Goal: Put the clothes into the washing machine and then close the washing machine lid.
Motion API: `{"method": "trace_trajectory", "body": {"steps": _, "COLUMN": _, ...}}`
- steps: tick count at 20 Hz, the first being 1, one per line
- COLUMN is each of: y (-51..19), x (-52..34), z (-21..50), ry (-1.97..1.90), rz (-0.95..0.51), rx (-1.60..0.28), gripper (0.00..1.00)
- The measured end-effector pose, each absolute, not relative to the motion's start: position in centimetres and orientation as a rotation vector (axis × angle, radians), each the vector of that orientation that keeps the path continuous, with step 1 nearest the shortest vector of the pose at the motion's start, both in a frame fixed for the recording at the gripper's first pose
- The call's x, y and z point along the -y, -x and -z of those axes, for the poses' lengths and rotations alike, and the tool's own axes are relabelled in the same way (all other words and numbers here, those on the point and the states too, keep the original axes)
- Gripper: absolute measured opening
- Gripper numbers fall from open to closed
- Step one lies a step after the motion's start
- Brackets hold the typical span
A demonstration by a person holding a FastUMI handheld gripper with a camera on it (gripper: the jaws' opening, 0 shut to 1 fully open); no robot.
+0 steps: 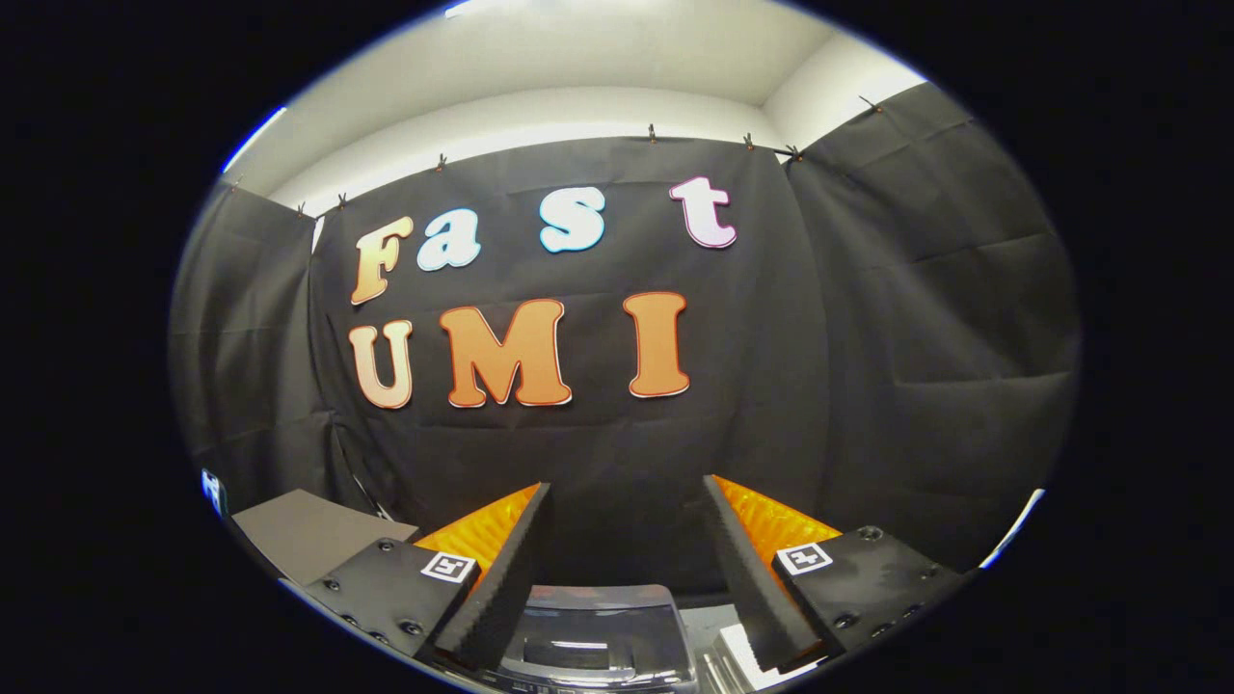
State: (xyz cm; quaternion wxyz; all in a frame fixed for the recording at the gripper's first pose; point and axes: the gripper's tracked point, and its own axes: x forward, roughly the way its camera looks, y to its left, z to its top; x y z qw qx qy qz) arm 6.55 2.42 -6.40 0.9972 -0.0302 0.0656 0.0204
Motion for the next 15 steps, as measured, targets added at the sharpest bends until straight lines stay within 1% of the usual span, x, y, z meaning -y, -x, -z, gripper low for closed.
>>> {"method": "trace_trajectory", "body": {"steps": 15, "y": -6.78, "x": -1.82, "z": 6.89, "ry": 0.028, "rz": -0.058, "rx": -0.139, "gripper": 0.98}}
